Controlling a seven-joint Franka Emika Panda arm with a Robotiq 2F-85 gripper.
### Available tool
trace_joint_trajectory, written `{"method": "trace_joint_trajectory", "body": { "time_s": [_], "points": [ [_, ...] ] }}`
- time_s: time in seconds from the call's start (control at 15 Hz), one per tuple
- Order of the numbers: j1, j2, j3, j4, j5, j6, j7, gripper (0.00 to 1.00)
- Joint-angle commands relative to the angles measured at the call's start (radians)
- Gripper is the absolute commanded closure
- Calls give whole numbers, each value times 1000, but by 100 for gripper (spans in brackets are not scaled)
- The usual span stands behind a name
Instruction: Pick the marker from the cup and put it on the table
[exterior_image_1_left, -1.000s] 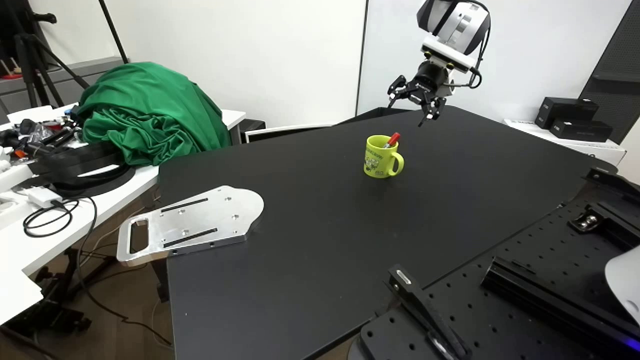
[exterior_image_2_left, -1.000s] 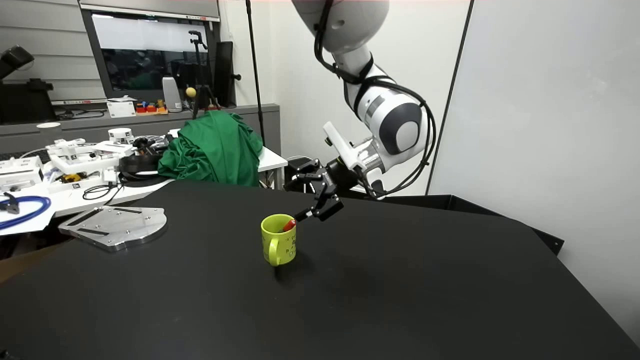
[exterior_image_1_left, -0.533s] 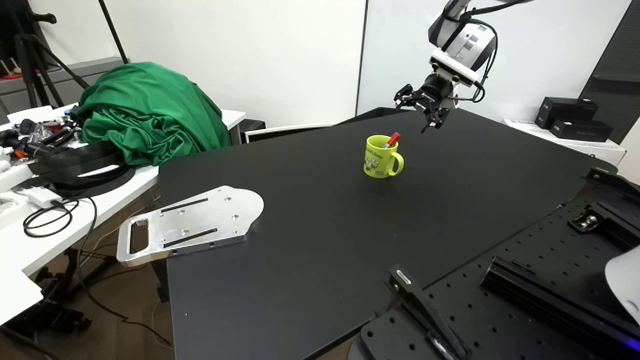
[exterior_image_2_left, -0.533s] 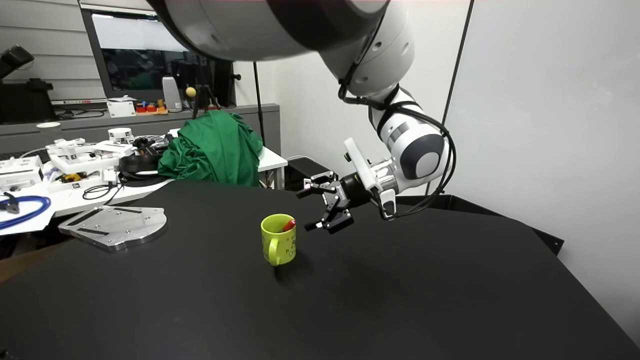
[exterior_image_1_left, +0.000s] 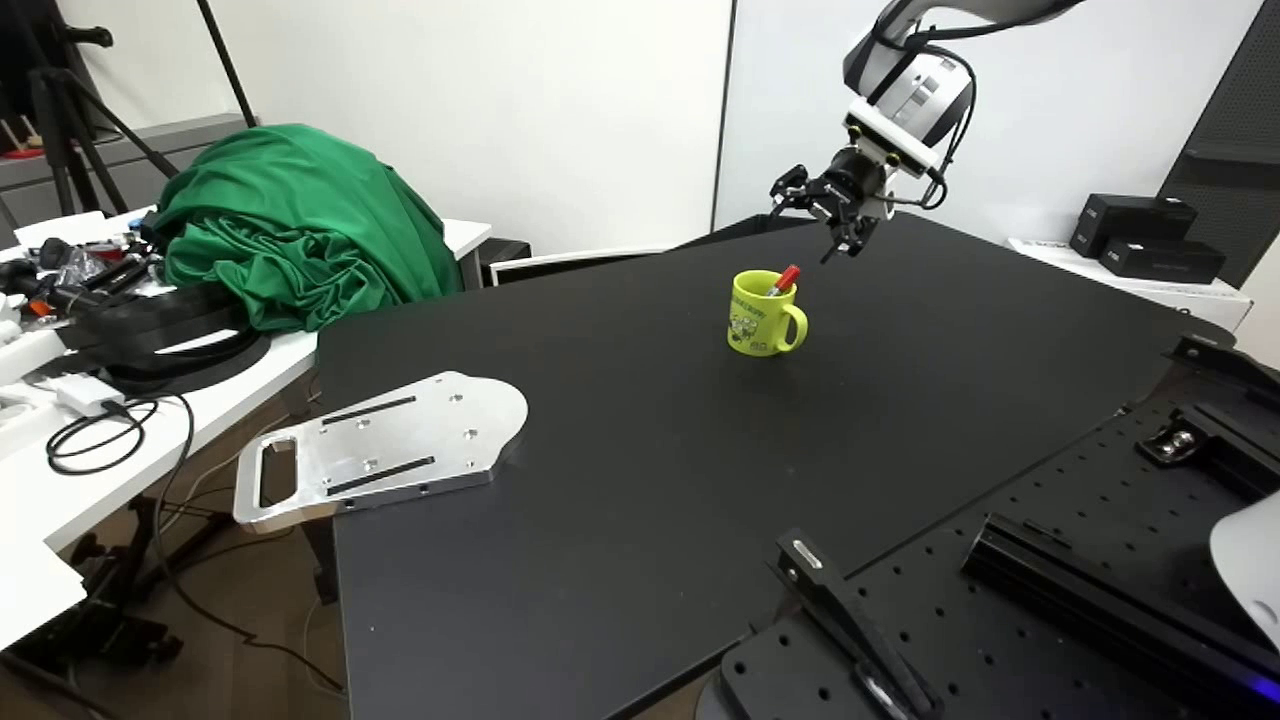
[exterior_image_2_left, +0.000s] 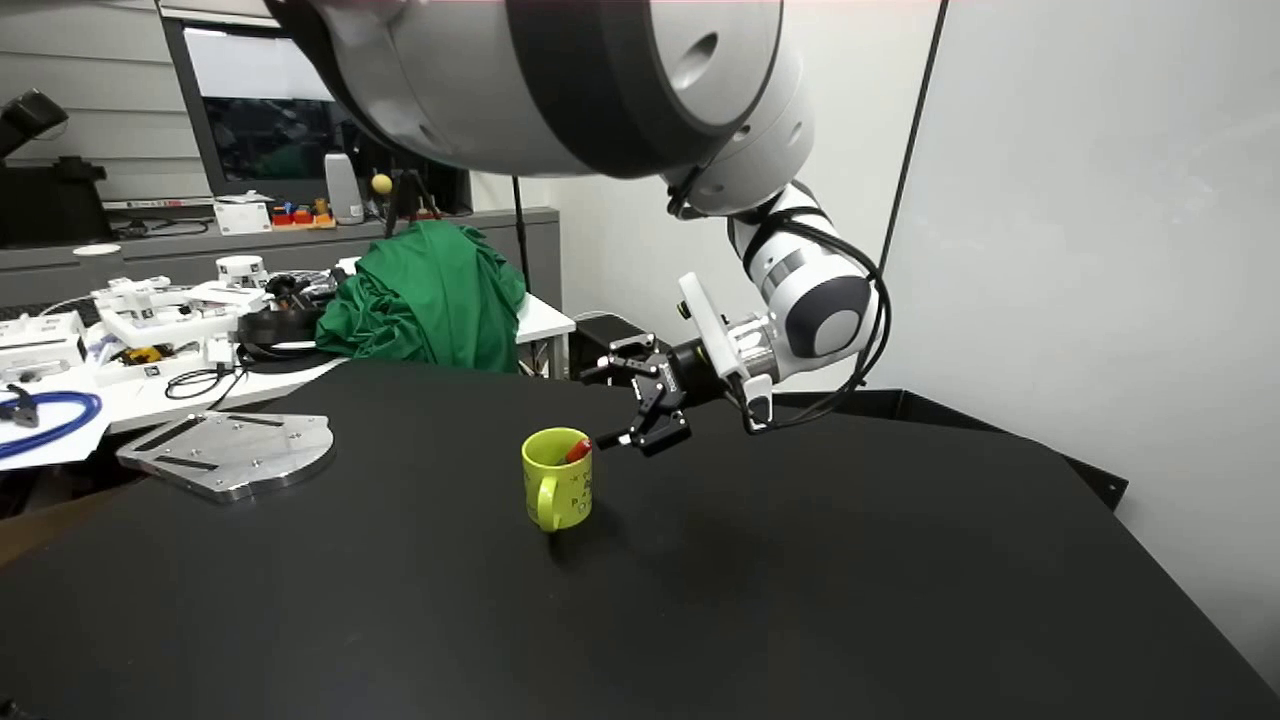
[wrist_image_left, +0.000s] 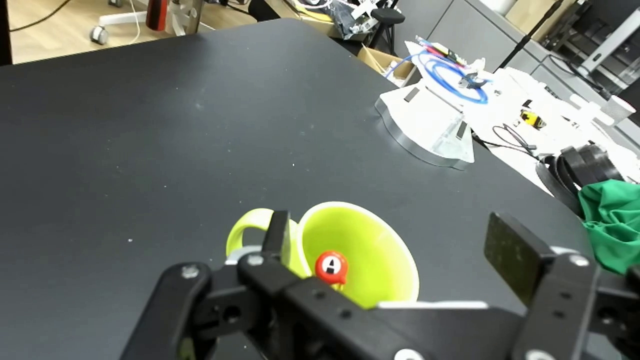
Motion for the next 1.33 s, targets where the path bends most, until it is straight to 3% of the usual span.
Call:
{"method": "trace_joint_trajectory", "body": {
  "time_s": [0.0, 1.27],
  "points": [
    [3, 42, 19, 85, 5, -19, 35, 0],
    [48, 54, 12, 84, -17, 20, 20, 0]
  ]
}}
